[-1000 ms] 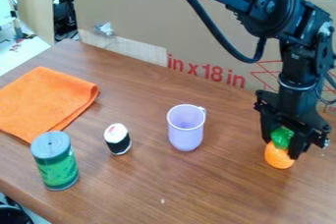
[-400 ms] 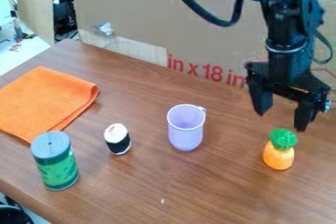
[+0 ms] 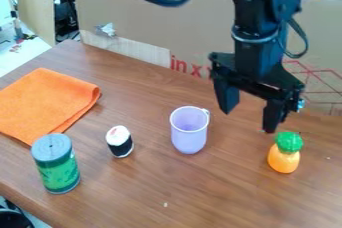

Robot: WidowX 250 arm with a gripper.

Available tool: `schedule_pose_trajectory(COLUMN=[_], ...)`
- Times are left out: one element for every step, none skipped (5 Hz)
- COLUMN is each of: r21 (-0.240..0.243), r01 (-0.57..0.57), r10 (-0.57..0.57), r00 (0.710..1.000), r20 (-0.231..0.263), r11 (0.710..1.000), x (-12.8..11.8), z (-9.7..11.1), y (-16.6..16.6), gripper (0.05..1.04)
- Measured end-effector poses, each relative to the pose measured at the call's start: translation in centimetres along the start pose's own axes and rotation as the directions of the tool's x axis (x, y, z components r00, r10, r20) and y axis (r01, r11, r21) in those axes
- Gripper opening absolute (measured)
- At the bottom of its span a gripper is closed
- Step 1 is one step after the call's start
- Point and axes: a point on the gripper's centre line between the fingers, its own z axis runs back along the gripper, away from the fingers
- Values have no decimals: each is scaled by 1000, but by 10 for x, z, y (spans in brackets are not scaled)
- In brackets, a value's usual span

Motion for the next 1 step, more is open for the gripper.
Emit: schedule_pose_trajectory(r21=[26], r01=[49], r10=[-49], r00=[999], r20=[-9], r11=[998], x=[-25], z=[19], y=[-5], gripper=[1001])
